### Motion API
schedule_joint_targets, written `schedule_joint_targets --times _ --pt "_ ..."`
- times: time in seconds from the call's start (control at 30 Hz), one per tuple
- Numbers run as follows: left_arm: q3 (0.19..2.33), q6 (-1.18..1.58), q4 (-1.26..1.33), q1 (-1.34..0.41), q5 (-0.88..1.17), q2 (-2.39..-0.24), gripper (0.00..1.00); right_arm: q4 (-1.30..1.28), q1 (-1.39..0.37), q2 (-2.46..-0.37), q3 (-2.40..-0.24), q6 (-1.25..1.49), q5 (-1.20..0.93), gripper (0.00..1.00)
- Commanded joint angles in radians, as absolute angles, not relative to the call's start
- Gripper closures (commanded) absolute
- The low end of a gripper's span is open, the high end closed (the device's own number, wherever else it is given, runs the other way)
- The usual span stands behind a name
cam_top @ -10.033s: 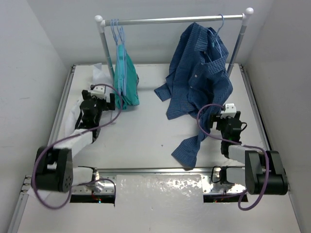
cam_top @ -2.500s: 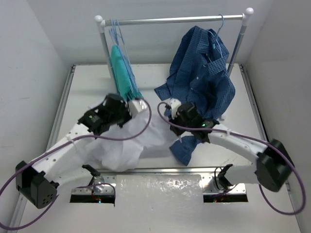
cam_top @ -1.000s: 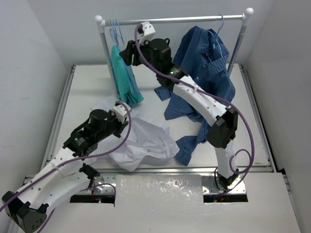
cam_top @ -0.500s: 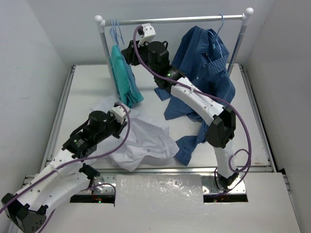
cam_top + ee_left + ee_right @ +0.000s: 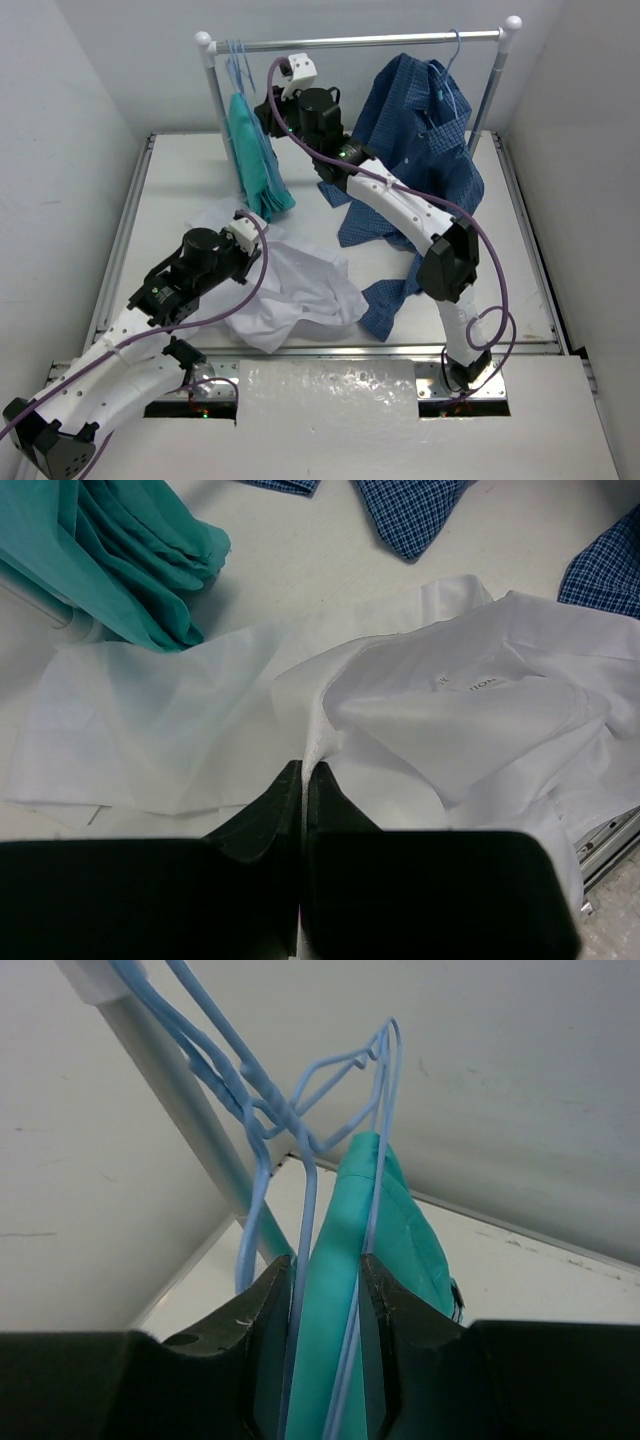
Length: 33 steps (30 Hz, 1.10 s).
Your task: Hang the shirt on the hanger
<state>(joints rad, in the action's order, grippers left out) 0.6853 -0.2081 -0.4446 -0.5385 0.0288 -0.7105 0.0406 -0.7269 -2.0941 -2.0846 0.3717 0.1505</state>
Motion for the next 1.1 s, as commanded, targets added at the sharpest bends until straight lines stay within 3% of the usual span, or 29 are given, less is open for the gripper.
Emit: schedule_joint_targets --times 0.0,0.23,0.43,0.6,1.07 --pt "0.677 -0.199 -0.391 -0.541 0.020 -0.695 1.00 0.023 -0.726 -2.128 -2.155 0.339 0.192 0.69" --pt "0.675 -0.202 -0.400 -0.540 0.009 -0.684 1.00 0.051 -0.726 -2.102 -2.105 0.321 0.310 0.74" --pt "0.673 -0.202 -0.396 -0.540 0.008 -0.684 1.00 0.069 -0.726 -2.151 -2.161 0.279 0.264 0.75" --pt "0.669 -0.202 -0.400 -0.541 0.005 -0.672 1.00 0.077 -0.721 -2.155 -2.171 0.238 0.227 1.00" --pt "0.687 -0.221 -0.376 -0.541 -0.021 -0.690 1.00 0.144 -0.707 -2.005 -2.109 0.236 0.126 1.00"
